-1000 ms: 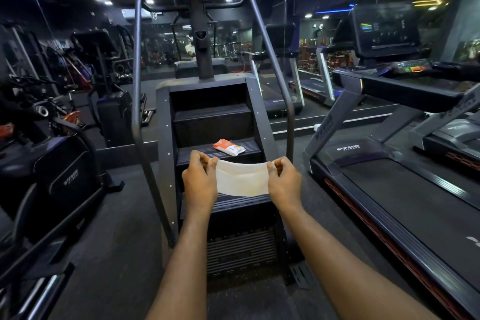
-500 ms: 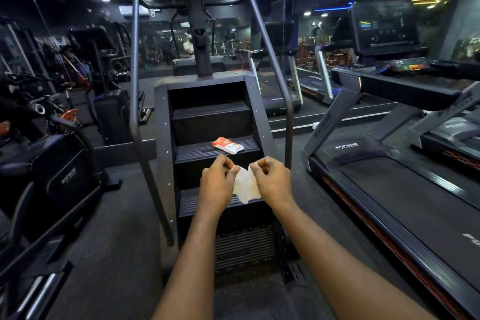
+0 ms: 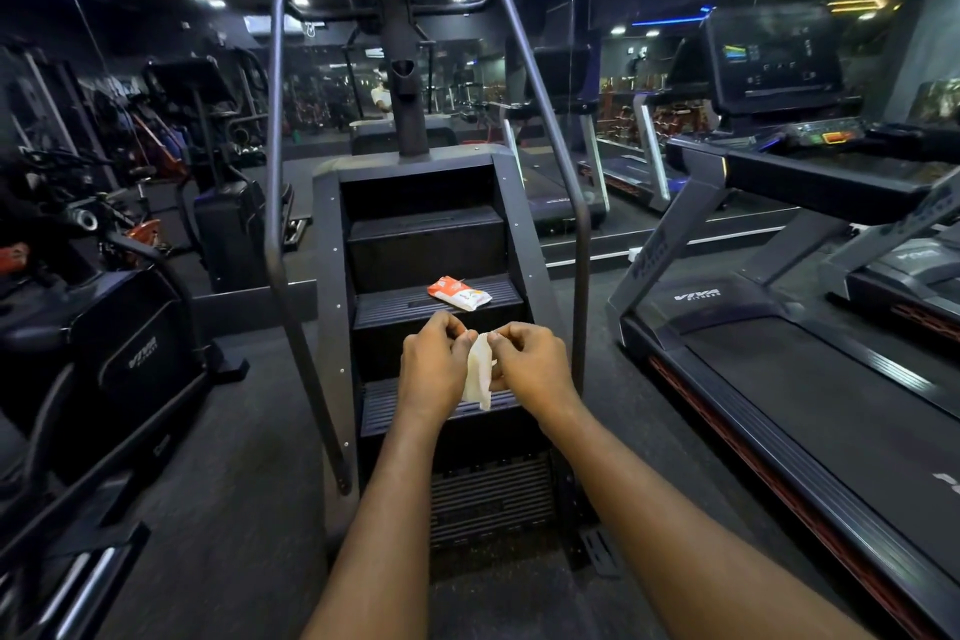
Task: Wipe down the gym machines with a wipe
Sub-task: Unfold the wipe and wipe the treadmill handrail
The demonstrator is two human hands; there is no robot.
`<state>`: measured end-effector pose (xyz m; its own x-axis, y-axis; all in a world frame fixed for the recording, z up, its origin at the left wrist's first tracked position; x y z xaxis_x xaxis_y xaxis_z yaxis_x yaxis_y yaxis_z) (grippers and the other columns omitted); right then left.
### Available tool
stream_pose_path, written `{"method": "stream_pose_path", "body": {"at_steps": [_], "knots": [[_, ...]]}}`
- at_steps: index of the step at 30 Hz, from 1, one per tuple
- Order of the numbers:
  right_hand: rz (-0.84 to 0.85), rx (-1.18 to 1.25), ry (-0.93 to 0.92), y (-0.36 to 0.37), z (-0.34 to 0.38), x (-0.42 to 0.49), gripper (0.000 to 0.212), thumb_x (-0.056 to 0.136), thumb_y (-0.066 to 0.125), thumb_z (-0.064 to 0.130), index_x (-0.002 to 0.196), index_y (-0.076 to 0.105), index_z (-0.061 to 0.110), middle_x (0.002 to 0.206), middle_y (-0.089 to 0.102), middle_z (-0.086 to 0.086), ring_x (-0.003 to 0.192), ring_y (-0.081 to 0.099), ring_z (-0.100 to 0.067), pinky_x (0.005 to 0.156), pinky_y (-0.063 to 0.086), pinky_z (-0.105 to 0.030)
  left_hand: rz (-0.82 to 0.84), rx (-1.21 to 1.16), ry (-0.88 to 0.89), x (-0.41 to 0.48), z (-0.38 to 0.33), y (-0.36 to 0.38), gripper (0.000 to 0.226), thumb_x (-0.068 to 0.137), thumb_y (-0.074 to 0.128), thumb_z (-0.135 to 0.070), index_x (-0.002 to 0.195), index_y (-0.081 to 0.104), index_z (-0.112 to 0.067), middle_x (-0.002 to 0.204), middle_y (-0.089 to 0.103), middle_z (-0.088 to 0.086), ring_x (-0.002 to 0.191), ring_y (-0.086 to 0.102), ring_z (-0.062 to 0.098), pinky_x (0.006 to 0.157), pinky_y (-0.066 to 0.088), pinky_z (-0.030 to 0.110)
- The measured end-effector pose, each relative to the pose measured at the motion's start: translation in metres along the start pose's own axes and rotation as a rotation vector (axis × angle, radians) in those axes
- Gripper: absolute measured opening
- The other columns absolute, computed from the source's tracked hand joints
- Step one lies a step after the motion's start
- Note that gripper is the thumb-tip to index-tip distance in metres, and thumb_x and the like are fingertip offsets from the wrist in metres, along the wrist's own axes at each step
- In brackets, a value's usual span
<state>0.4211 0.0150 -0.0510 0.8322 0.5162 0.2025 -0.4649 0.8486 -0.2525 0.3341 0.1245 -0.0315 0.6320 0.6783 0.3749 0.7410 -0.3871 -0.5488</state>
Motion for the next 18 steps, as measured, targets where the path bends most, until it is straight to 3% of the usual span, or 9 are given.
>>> {"method": "stream_pose_path", "body": {"at_steps": [4,7,13,15,18], "knots": [[0.067,0.053,0.079,0.004,0.0,-0.001,0.022,0.102,0.051,0.008,0.103,0.073,0.009,0.089,0.074,-0.008,0.07,0.075,-0.015,0.065,0.063,-0.028,0.016,-0.067,-0.014,0.0,0.003,-0.003,0.023,0.105,0.047,-0.025,0.09,0.061,-0.016,0.081,0.068,0.005,0.071,0.065,0.019,0.068,0.058,0.049],[0.115,0.076,0.067,0.004,0.0,-0.002,0.023,0.1,0.053,0.002,0.103,0.073,0.011,0.087,0.074,-0.008,0.073,0.076,-0.017,0.068,0.063,-0.029,0.041,-0.141,-0.013,-0.002,0.002,-0.005,0.027,0.106,0.048,-0.031,0.086,0.06,-0.016,0.078,0.068,0.009,0.072,0.067,0.03,0.067,0.057,0.055],[0.097,0.104,-0.002,0.0,-0.001,-0.003,0.005,0.092,0.072,0.013,0.097,0.072,0.012,0.082,0.074,-0.007,0.07,0.075,-0.015,0.066,0.063,-0.03,0.157,-0.121,0.028,-0.004,-0.002,-0.004,0.011,0.093,0.072,-0.029,0.096,0.063,-0.024,0.082,0.072,-0.003,0.075,0.07,0.008,0.068,0.061,0.029],[0.084,0.094,-0.004,-0.001,-0.004,-0.001,0.007,0.09,0.075,0.017,0.095,0.071,0.013,0.082,0.074,-0.007,0.069,0.074,-0.016,0.065,0.064,-0.033,0.178,-0.117,0.041,-0.004,-0.001,-0.004,0.013,0.091,0.074,-0.023,0.098,0.062,-0.025,0.086,0.071,-0.005,0.079,0.071,0.006,0.069,0.06,0.025],[0.001,-0.003,-0.048,-0.004,-0.013,0.001,0.02,0.083,0.082,0.027,0.096,0.07,0.018,0.087,0.071,0.0,0.077,0.071,-0.012,0.067,0.06,-0.025,0.178,-0.099,0.057,-0.004,0.002,-0.006,0.014,0.093,0.071,-0.018,0.102,0.062,-0.023,0.091,0.071,-0.007,0.084,0.07,0.001,0.069,0.057,0.018]]}}
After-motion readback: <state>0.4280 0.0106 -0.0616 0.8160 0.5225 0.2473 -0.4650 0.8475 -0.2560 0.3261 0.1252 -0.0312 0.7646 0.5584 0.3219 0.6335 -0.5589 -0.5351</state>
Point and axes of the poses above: each hand's wrist, its own x-axis towards the middle knuckle, its own y-axis out of the palm, z = x × y, the point moved 5 cm from there along x, towards the middle knuckle
